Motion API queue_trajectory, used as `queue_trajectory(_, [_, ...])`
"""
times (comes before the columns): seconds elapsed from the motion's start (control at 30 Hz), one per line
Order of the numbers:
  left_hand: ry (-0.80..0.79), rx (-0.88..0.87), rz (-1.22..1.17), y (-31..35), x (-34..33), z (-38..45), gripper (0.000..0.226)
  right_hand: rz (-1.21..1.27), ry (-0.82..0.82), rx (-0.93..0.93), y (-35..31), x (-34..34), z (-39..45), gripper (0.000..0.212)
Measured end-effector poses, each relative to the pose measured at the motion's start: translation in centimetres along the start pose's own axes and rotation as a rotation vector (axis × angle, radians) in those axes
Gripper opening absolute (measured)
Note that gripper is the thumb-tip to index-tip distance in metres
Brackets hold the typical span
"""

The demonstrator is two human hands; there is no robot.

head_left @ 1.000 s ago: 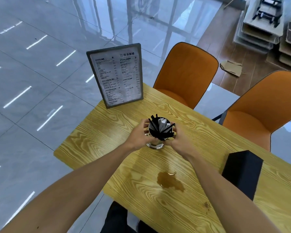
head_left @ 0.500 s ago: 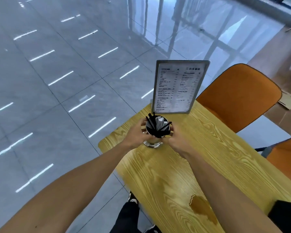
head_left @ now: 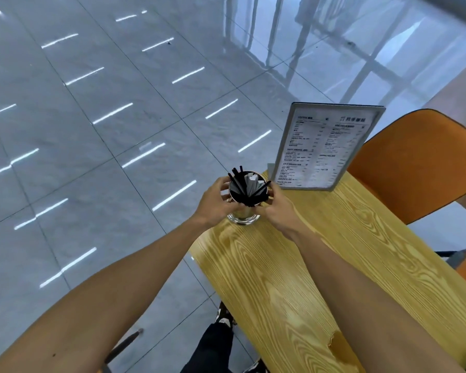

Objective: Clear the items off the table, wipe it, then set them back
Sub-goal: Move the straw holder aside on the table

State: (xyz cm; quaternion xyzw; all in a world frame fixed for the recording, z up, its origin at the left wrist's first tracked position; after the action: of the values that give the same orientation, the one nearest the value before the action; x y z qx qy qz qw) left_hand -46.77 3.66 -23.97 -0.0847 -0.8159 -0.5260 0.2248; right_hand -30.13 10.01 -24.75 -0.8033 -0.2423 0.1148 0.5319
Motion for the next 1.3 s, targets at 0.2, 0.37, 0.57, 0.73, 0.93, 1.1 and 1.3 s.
queue_trajectory(0.2, [-0.046,0.106,0.164,-1.0,-1.4,-1.7,0.083,-0.024,0.029,-0.062,1.0,1.8,-2.4,0.091])
queue_trajectory(0.37, [-0.241,0.200,0.492,-2.5,-6.5,-4.0,0.035,-0.236,0.103,-0.084,3.1,6.6,-6.4,0.089])
queue_trajectory(0.57, [-0.335,0.033,0.677,3.5,-15.5,-7.2,0.082,-0.535,0.191,-0.201,7.4,14.9,-14.4,0.075])
queue_trajectory(0.73, [-0.417,-0.199,0.782,9.4,-24.6,-11.7,0.081,-0.662,0.285,-0.252,10.8,21.3,-23.0,0.073])
queue_trajectory(0.93, [-0.460,-0.496,0.971,15.0,-35.0,-19.3,0.085,-0.743,0.495,-0.272,12.9,28.1,-34.8,0.070])
queue_trajectory(1.1, [-0.542,-0.640,0.981,16.6,-42.9,-26.8,0.085,-0.734,0.730,-0.196,14.1,31.9,-45.1,0.067])
queue_trajectory(1.3, [-0.663,-0.692,1.017,14.0,-50.1,-35.2,0.085,-0.689,0.958,-0.157,19.4,33.4,-55.2,0.066])
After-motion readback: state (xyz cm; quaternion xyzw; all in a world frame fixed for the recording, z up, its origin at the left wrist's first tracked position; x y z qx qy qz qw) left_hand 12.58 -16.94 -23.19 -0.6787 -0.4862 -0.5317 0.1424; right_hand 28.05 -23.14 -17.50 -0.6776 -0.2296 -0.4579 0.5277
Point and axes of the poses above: each hand's wrist, its own z-axis towards the middle knuckle, its own x-axis out of the back of the hand, y = z × x, the point moved 10 cm from there along z, towards the middle knuckle, and after that the axes turned 13 degrees about z, right-handed, at the moved point
